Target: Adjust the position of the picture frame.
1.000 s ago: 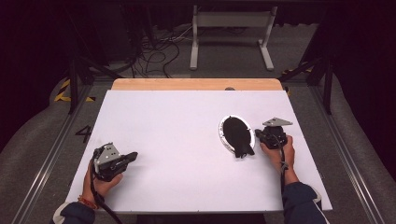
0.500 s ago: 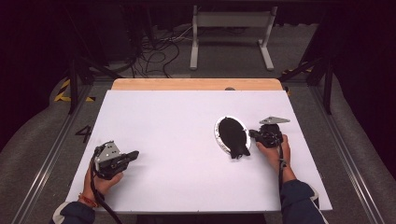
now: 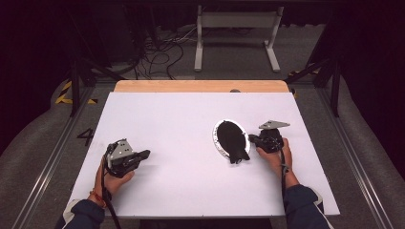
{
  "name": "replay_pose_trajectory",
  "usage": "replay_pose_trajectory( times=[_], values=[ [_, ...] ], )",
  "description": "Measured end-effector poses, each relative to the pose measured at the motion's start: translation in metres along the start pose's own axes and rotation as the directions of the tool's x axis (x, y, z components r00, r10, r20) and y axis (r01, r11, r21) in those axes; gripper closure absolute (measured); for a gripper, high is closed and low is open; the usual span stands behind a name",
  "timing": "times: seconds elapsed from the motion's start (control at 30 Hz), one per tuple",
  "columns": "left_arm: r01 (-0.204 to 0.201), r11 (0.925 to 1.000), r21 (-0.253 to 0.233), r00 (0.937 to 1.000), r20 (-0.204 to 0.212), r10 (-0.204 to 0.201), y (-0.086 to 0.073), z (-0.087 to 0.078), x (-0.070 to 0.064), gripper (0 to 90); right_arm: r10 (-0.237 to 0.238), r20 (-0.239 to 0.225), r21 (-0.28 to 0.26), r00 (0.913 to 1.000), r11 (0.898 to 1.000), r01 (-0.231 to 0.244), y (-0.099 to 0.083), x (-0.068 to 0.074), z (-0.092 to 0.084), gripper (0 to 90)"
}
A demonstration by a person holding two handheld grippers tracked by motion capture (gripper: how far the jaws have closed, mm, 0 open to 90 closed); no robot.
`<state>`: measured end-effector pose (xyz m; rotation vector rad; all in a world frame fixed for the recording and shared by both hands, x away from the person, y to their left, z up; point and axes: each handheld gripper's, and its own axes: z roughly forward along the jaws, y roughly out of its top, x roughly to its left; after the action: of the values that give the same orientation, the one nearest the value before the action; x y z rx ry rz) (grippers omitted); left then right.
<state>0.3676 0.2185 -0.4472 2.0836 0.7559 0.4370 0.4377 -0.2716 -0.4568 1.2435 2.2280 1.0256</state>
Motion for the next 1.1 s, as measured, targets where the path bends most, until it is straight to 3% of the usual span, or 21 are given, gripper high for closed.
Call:
replay_pose_trajectory(
  times=[0.53, 0.73, 0.9, 1.1],
  values=[
    [-0.007, 0.9999, 0.008, 0.9987, 0.050, 0.007, 0.017, 0.024, -0.001, 89.4, -0.056, -0.034, -0.005, 0.9979, 0.998, 0.055, 0.005, 0.022, 0.008, 90.0],
    [-0.024, 0.9994, 0.025, 0.9982, 0.056, 0.022, 0.024, 0.036, -0.005, 89.2, -0.070, -0.040, -0.007, 0.9967, 0.998, 0.070, 0.006, 0.030, 0.011, 90.0],
    [-0.035, 0.9994, 0.007, 0.9973, 0.066, 0.034, 0.034, 0.046, -0.013, 89.0, -0.067, -0.025, -0.006, 0.9974, 0.998, 0.067, 0.007, 0.042, 0.012, 90.0],
    [-0.057, 0.9983, 0.009, 0.9954, 0.078, 0.056, 0.036, 0.049, -0.018, 89.0, -0.094, -0.033, -0.004, 0.9951, 0.996, 0.093, 0.006, 0.055, 0.011, 90.0]
  ],
)
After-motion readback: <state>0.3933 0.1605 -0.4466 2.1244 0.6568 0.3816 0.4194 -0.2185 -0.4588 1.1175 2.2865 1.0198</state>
